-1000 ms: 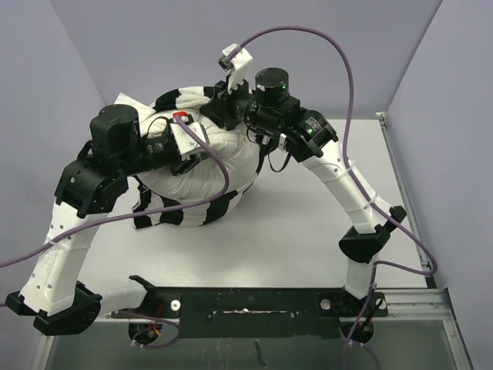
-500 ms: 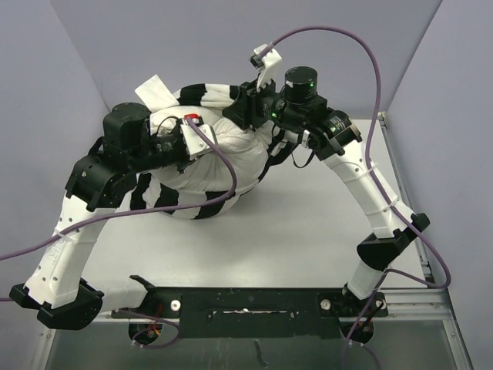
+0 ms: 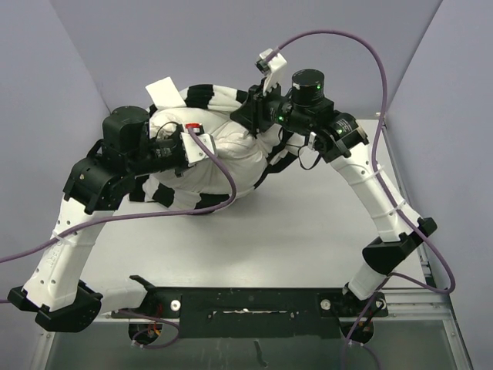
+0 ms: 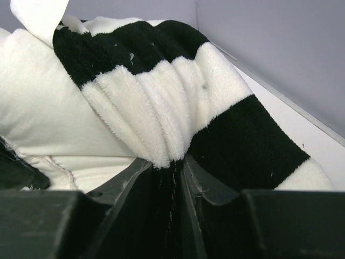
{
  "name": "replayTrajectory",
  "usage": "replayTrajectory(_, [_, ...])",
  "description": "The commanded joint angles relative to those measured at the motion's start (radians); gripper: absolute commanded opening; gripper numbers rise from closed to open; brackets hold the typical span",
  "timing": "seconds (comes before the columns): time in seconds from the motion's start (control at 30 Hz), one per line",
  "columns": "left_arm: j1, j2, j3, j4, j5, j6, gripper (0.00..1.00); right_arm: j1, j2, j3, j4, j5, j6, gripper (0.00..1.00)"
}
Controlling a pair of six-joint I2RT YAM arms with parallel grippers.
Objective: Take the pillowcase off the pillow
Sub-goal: Remove the pillow from the pillowcase.
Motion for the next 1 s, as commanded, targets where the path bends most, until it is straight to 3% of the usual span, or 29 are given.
replayTrajectory(0.0, [0.023,-0.065,0.014,-0.235,-0.07,-0.003,0.0,-0.125,-0.013,-0.055,-0.094,0.309,-0.122,0.19])
replayTrajectory(0.13, [0.023,-0.075,0.029,-0.248,-0.073,0.022,0.0,-0.155,-0.031,-0.098,-0.093,0.368,-0.179,0.25])
replayTrajectory(0.57, [0.023,-0.051,0.137,-0.314,-0.058,0.055,0.0,-0.228,-0.034,-0.168,-0.08,0.541,-0.309,0.25])
replayTrajectory(0.67, [0.023,-0.053,0.14,-0.309,-0.063,0.06,0.0,-0.231,-0.044,-0.179,-0.07,0.544,-0.322,0.27])
replayTrajectory(0.77, [0.023,-0.056,0.145,-0.308,-0.073,0.061,0.0,-0.24,-0.045,-0.187,-0.068,0.559,-0.338,0.37])
replayTrajectory(0.97, [0.022,-0.077,0.134,-0.287,-0.118,0.092,0.0,-0.336,-0.043,-0.226,-0.046,0.502,-0.303,0.38])
